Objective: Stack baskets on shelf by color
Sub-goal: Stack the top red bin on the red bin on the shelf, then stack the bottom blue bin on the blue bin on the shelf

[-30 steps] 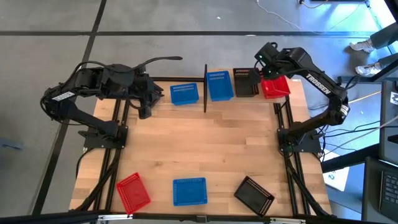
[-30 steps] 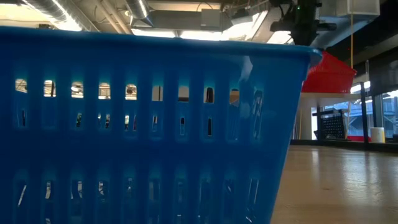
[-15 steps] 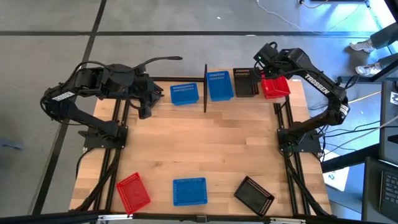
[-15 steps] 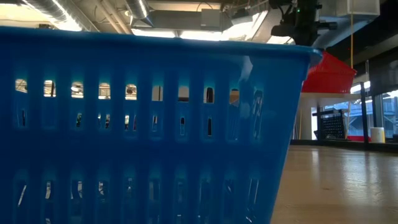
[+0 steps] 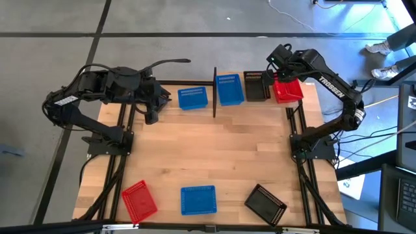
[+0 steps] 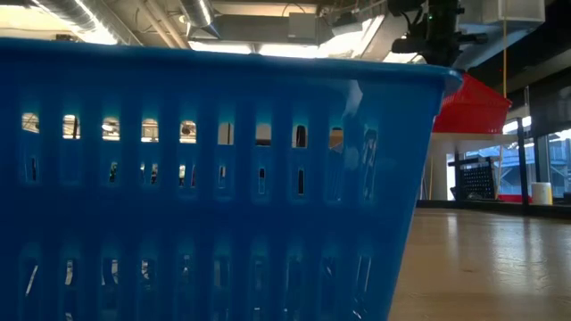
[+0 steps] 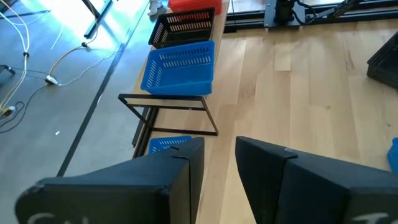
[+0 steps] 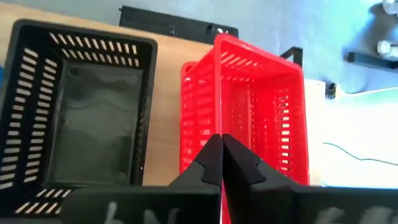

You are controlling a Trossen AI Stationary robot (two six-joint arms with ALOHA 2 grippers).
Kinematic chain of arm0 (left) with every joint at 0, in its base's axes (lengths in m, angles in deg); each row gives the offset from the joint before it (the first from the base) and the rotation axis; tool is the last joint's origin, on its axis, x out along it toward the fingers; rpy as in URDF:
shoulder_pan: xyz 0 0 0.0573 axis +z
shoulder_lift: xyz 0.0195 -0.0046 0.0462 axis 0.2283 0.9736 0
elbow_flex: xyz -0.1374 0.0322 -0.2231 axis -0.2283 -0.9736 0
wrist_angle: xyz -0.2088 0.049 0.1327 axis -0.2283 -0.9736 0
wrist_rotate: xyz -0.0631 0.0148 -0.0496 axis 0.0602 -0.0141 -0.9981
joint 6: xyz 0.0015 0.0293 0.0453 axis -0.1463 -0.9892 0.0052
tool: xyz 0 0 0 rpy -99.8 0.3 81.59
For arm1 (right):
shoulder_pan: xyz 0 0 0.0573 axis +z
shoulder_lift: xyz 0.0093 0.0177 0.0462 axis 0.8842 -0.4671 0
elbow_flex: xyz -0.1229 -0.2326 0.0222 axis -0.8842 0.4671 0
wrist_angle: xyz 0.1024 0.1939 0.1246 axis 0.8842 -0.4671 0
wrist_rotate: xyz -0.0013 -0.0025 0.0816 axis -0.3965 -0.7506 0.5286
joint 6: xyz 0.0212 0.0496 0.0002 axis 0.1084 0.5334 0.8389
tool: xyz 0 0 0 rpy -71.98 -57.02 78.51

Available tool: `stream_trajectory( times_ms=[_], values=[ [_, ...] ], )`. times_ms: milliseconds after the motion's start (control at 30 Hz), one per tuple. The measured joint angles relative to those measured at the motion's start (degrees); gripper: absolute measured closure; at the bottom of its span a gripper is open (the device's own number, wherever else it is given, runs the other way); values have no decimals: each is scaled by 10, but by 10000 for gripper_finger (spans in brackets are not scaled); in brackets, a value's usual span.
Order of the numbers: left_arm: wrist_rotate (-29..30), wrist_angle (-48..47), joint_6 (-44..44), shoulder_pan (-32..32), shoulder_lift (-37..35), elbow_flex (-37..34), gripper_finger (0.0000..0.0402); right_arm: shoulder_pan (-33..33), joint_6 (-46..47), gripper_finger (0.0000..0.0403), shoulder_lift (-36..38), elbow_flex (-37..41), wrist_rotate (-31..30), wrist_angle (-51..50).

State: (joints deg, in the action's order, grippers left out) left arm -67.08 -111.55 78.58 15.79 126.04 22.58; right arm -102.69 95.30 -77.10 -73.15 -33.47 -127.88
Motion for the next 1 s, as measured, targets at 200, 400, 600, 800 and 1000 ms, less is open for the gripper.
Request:
stream_trajectory(
  times_ms=[200, 400, 600, 800, 1000],
  values=[
    [0, 0, 0, 0, 0, 0, 317, -1, -1, 403, 0, 17, 17, -1],
    [0, 0, 0, 0, 0, 0, 317, -1, -2, 403, -1, 40, 10, 0],
    [0, 0, 0, 0, 0, 0, 317, 23, -49, 403, -1, -46, 6, 0],
    [0, -54, 42, 0, 0, 1, 317, 120, -137, 403, 13, -142, 55, -7],
    [0, -108, 116, 0, 0, 1, 317, 246, -196, 403, 22, -153, 134, -8]
  ],
)
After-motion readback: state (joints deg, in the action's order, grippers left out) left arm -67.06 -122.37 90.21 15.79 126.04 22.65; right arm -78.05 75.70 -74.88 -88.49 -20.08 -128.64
